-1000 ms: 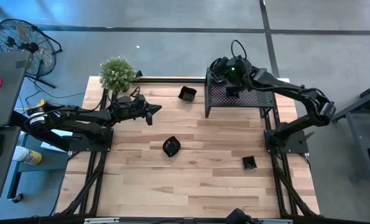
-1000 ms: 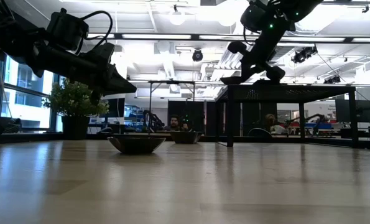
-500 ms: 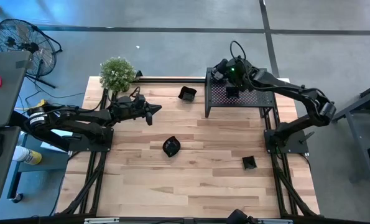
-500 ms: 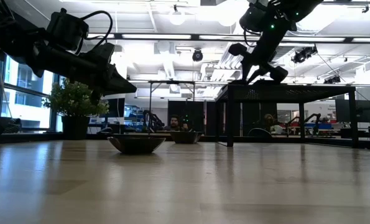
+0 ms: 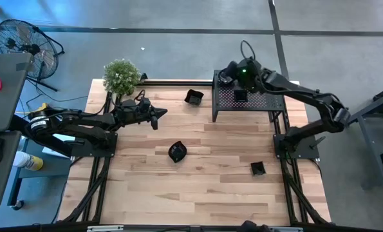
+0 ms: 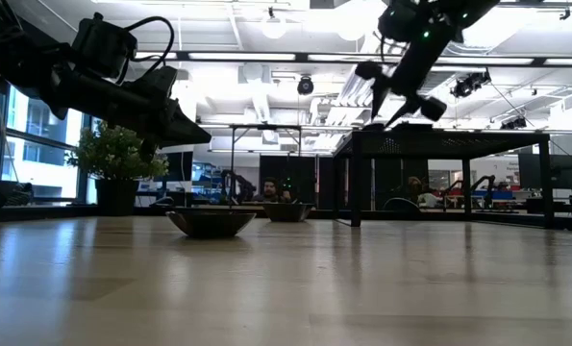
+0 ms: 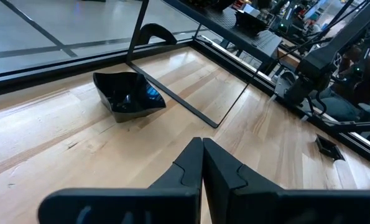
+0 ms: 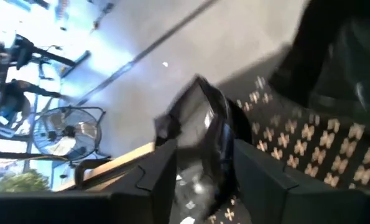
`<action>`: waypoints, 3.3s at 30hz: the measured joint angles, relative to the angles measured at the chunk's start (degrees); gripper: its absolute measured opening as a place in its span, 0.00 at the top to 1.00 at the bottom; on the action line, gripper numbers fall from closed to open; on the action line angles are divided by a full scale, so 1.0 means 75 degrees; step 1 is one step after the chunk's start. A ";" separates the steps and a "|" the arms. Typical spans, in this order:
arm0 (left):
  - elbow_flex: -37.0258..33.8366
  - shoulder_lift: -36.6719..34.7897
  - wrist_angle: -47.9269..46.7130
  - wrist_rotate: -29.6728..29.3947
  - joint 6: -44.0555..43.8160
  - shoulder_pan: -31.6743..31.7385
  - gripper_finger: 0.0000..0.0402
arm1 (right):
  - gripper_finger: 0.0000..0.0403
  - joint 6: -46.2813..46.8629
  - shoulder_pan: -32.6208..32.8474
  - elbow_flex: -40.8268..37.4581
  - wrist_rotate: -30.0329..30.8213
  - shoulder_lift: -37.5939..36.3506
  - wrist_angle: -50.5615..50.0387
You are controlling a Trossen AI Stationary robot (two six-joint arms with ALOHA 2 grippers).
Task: Pick & Place Mini shaped plates
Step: Stack the black leaf-shaped plate on top of the black leaf-shaped plate on the shelf
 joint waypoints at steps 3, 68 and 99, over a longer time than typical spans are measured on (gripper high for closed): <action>0.0000 0.0000 0.0000 -0.0003 -0.0001 0.0000 1.00 | 0.60 -0.0885 -0.0145 0.0000 -0.0041 -0.0423 0.0044; 0.5080 0.2317 -0.5791 0.1551 -0.3990 -0.1081 0.99 | 0.96 -0.4572 0.2981 -0.2323 -0.2033 -0.4164 0.0063; 0.6779 0.2363 -0.7195 -0.1198 -0.2594 -0.1775 1.00 | 0.96 -0.2184 0.3940 -0.2305 -0.1135 -0.0959 0.3912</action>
